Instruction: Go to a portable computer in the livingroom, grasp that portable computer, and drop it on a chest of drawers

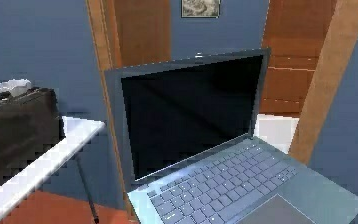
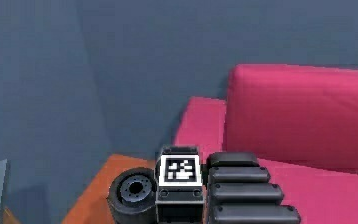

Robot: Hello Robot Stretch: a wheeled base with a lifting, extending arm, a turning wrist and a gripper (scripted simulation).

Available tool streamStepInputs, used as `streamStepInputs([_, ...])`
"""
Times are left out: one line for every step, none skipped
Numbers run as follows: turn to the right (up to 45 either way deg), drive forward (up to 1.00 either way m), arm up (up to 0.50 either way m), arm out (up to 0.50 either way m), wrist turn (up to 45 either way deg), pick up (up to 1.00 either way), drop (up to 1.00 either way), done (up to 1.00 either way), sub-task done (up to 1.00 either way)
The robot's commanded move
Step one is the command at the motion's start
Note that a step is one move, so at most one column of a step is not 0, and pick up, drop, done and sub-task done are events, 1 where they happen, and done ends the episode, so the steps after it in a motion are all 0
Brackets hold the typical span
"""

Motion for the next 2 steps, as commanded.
streamStepInputs([0.0,0.6,0.0,0.0,0.0,0.0,0.0,0.0,0.0])
streamStepInputs([12.0,0.0,0.0,0.0,0.0,0.0,0.0,0.0,0.0])
